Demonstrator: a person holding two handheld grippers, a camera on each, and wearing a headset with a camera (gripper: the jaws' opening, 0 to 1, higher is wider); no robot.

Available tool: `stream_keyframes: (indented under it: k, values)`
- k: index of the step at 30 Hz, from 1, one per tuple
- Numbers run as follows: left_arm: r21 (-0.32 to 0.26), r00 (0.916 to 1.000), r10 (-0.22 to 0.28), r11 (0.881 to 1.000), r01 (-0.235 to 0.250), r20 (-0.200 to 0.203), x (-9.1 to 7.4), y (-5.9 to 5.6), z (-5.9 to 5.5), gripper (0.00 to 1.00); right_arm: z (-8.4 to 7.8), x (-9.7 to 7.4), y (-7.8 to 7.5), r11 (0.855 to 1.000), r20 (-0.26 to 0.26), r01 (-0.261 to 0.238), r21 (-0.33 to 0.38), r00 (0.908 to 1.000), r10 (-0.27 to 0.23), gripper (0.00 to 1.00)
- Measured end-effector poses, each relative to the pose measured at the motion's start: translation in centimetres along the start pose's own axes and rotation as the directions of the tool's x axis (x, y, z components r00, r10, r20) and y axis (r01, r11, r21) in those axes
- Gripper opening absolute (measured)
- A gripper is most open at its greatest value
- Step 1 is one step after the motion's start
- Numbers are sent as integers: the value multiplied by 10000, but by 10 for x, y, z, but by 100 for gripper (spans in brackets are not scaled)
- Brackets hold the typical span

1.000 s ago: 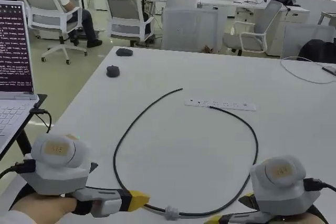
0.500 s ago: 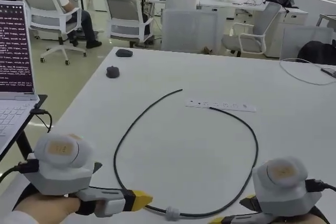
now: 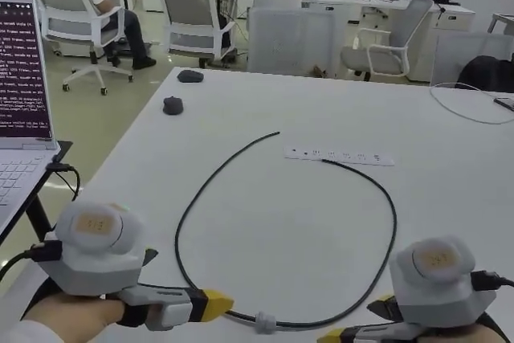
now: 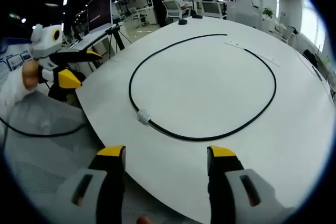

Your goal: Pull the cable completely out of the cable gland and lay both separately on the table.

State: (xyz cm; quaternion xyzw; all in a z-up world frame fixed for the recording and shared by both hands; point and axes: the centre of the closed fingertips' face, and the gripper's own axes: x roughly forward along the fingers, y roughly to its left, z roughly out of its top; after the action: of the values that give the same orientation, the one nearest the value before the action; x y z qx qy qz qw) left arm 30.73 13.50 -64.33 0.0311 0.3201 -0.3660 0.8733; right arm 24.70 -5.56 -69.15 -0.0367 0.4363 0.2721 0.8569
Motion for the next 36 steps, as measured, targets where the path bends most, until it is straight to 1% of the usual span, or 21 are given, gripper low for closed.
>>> stream_keyframes:
  k: [5, 12, 21, 24, 30, 32, 36]
  values:
    - [54, 10000, -31, 10000, 32, -66, 1, -1, -1, 88, -2, 2, 4, 9999, -125, -132, -64, 9998, 131, 64]
    - [10, 10000, -41, 10000, 41, -59, 1, 0, 0, 88, -3, 2, 3, 9999, -184, -138, -52, 9997, 137, 64]
    - [-33, 9999, -108, 9999, 108, -60, 3, -2, 0, 87, -12, 6, 5, 9997, -522, -230, -128, 9984, 223, 64]
    - [-25, 9999, -100, 9999, 99, -78, 3, -1, -1, 87, -12, 7, 7, 9993, -547, -306, -220, 9981, 294, 64]
    - [38, 9999, -120, 9999, 120, -90, 3, -2, 0, 87, -6, 3, 2, 9997, -266, -188, -156, 9995, 184, 63]
    - [47, 9999, -132, 9999, 133, -96, 3, -2, 0, 87, -1, 3, 4, 9992, -27, -405, -14, 9992, 405, 62]
    - [65, 9997, -184, 9998, 185, -171, 4, -2, -1, 86, 12, 2, 6, 9981, 378, -524, -326, 9978, 536, 59]
